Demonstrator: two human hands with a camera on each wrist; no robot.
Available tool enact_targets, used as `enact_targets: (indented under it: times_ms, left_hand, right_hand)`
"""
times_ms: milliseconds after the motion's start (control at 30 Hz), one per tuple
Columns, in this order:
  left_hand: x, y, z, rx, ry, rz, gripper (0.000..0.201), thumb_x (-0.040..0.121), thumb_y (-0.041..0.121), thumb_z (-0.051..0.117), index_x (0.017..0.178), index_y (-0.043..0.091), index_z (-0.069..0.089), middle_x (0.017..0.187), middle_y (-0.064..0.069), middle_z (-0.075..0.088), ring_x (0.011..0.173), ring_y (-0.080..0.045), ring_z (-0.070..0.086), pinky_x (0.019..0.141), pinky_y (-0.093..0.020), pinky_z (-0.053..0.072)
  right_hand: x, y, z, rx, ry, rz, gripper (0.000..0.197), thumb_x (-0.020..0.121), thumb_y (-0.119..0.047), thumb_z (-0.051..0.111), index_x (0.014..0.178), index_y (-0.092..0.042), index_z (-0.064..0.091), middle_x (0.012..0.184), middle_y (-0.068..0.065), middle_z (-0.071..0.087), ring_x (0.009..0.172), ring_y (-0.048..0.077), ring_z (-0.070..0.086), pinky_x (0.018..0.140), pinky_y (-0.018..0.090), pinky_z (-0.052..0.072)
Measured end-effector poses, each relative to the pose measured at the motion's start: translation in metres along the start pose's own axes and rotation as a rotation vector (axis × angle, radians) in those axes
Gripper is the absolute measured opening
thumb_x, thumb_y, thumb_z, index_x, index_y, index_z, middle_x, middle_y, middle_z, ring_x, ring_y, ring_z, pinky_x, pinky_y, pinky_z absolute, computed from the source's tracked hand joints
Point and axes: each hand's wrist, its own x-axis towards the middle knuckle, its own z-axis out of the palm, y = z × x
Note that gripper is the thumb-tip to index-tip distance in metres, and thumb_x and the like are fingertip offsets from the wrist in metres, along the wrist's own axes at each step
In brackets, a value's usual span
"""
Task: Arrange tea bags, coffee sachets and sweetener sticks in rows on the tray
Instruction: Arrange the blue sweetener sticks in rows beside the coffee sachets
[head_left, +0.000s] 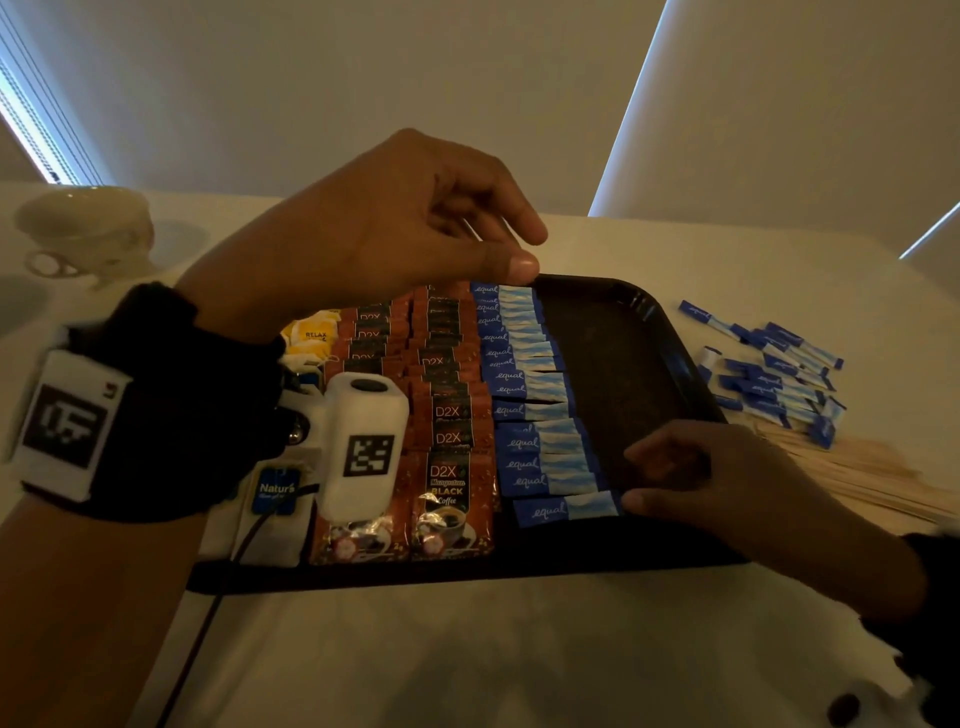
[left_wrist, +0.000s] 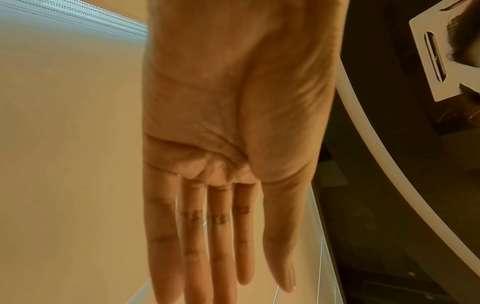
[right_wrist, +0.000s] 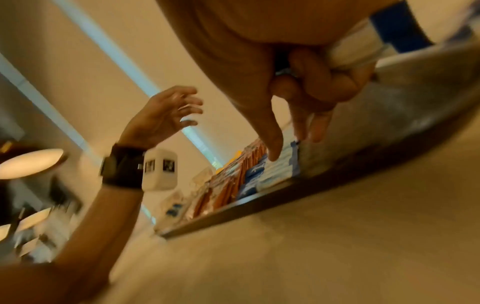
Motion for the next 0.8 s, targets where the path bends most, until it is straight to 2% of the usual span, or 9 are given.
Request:
enact_targets:
  times_ms: [100, 200, 300, 433, 500, 567, 633, 700, 800]
  left_hand:
    - [0.000, 0.000, 0.001, 0.003, 0.004, 0.004, 0.032, 0.075, 0.034, 0.068, 0.105, 0.022, 0.066, 0.088, 0.006, 0.072, 0.081, -0.010, 0.068, 0.074, -0.019, 0.056]
    - [0.000, 0.000, 0.001, 0.003, 0.000, 0.004, 0.030, 0.075, 0.032, 0.069, 0.103, 0.023, 0.067, 0.087, 0.006, 0.072, 0.080, -0.009, 0.068, 0.071, -0.017, 0.055]
    - [0.000, 0.000, 0.000, -0.005, -0.005, 0.002, 0.032, 0.073, 0.034, 0.068, 0.103, 0.022, 0.067, 0.087, 0.005, 0.072, 0.080, -0.011, 0.068, 0.070, -0.018, 0.056]
    - [0.000, -0.001, -0.002, -0.007, 0.003, 0.011, 0.033, 0.073, 0.034, 0.068, 0.104, 0.021, 0.067, 0.087, 0.003, 0.072, 0.079, -0.013, 0.068, 0.072, -0.022, 0.057]
    - [0.000, -0.001, -0.002, -0.012, 0.001, 0.012, 0.034, 0.073, 0.034, 0.068, 0.104, 0.020, 0.067, 0.088, 0.002, 0.072, 0.080, -0.013, 0.068, 0.071, -0.021, 0.057]
    - [0.000, -0.001, -0.002, -0.007, -0.009, 0.010, 0.035, 0.071, 0.036, 0.067, 0.103, 0.021, 0.066, 0.089, 0.002, 0.072, 0.081, -0.012, 0.068, 0.072, -0.020, 0.057]
    - [0.000, -0.001, -0.003, -0.003, -0.011, 0.006, 0.035, 0.071, 0.036, 0.068, 0.103, 0.022, 0.066, 0.089, 0.002, 0.072, 0.081, -0.011, 0.068, 0.072, -0.019, 0.056]
    - [0.000, -0.001, -0.003, 0.005, -0.006, 0.010, 0.033, 0.073, 0.035, 0.068, 0.103, 0.022, 0.067, 0.088, 0.003, 0.071, 0.081, -0.010, 0.068, 0.070, -0.015, 0.055]
    - [0.001, -0.001, -0.004, 0.010, -0.002, 0.009, 0.032, 0.074, 0.034, 0.069, 0.103, 0.022, 0.066, 0.087, 0.004, 0.071, 0.081, -0.009, 0.067, 0.069, -0.013, 0.054]
  right_hand:
    - [0.002, -0.013, -0.001, -0.222, -0.008, -0.186, 0.022, 0.082, -0.040, 0.063, 0.082, -0.048, 0.042, 0.094, -0.024, 0.045, 0.086, -0.009, 0.046, 0.068, 0.007, 0.035]
    - [0.008, -0.028, 0.004, -0.332, -0.113, -0.258, 0.021, 0.083, -0.043, 0.061, 0.079, -0.047, 0.041, 0.092, -0.022, 0.043, 0.087, -0.004, 0.047, 0.077, 0.012, 0.041]
    - [0.012, -0.034, 0.008, -0.355, -0.162, -0.255, 0.014, 0.085, -0.041, 0.061, 0.096, -0.043, 0.052, 0.090, -0.021, 0.044, 0.083, -0.004, 0.046, 0.076, 0.013, 0.041]
    - [0.017, -0.036, 0.012, -0.408, -0.184, -0.238, 0.022, 0.087, -0.040, 0.060, 0.108, -0.036, 0.056, 0.101, -0.019, 0.041, 0.096, -0.002, 0.041, 0.090, 0.024, 0.045]
    - [0.019, -0.037, 0.013, -0.415, -0.190, -0.244, 0.023, 0.087, -0.040, 0.060, 0.110, -0.036, 0.056, 0.092, -0.021, 0.038, 0.090, -0.004, 0.037, 0.086, 0.022, 0.042]
    - [0.020, -0.037, 0.014, -0.423, -0.187, -0.253, 0.023, 0.087, -0.041, 0.060, 0.109, -0.036, 0.057, 0.082, -0.023, 0.034, 0.075, -0.004, 0.036, 0.079, 0.018, 0.038]
    - [0.020, -0.038, 0.013, -0.418, -0.184, -0.252, 0.024, 0.086, -0.041, 0.060, 0.109, -0.036, 0.056, 0.082, -0.023, 0.033, 0.074, -0.005, 0.036, 0.077, 0.016, 0.037]
    - [0.020, -0.040, 0.013, -0.397, -0.161, -0.250, 0.030, 0.085, -0.043, 0.060, 0.114, -0.037, 0.052, 0.095, -0.024, 0.038, 0.092, -0.004, 0.042, 0.084, 0.017, 0.039]
    - [0.020, -0.041, 0.015, -0.383, -0.076, -0.272, 0.050, 0.085, -0.050, 0.057, 0.131, -0.040, 0.043, 0.134, -0.019, 0.038, 0.123, 0.002, 0.038, 0.101, 0.028, 0.040]
